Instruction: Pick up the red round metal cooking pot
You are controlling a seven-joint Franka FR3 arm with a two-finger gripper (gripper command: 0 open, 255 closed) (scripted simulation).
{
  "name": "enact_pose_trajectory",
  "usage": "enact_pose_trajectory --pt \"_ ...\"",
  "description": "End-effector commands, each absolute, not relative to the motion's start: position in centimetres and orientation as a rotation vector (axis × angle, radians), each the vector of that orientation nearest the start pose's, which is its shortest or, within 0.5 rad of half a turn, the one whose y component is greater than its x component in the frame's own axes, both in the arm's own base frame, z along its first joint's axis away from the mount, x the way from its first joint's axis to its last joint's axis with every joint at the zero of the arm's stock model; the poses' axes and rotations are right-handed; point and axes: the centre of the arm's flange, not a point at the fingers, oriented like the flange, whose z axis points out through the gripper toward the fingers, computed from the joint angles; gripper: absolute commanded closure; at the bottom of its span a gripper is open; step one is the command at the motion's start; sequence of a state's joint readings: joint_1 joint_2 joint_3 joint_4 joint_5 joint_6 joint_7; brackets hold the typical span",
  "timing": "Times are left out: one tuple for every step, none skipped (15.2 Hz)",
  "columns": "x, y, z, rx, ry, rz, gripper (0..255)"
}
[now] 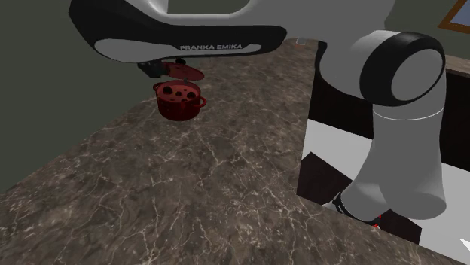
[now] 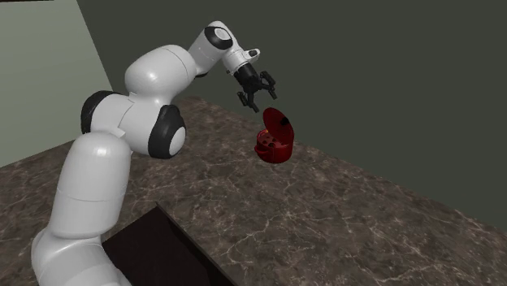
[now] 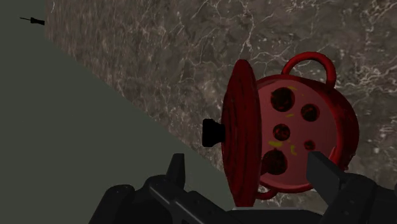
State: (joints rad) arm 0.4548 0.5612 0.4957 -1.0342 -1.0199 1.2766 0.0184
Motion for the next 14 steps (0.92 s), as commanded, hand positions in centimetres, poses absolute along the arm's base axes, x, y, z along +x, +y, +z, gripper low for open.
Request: enact_pose_trajectory --pt "55.4 40.2 55.2 2.195 0.835 0.126 0" --pt "55.4 40.2 54.7 2.195 0.835 0.126 0" --pt "55.4 40.2 53.9 2.195 0.835 0.126 0" --pt "55.4 40.2 53.9 2.195 0.835 0.126 0" --pt "55.4 40.2 53.9 2.195 0.835 0.126 0" --pt "55.4 40.2 53.8 2.195 0.835 0.126 255" --pt "55.4 40.2 53.9 2.195 0.835 0.126 255" --pt "55.4 40.2 53.9 2.195 0.835 0.126 255" --pt "55.4 40.2 53.9 2.195 0.835 0.126 255" --pt "55.4 40.3 53.9 2.195 0.835 0.126 255" --pt "55.4 40.2 53.9 2.195 0.835 0.126 255" --pt "55.4 40.3 53.9 2.195 0.835 0.126 255" --pt "55.4 40.2 53.9 2.195 0.835 0.126 255" --pt "55.4 40.2 53.9 2.195 0.835 0.126 255"
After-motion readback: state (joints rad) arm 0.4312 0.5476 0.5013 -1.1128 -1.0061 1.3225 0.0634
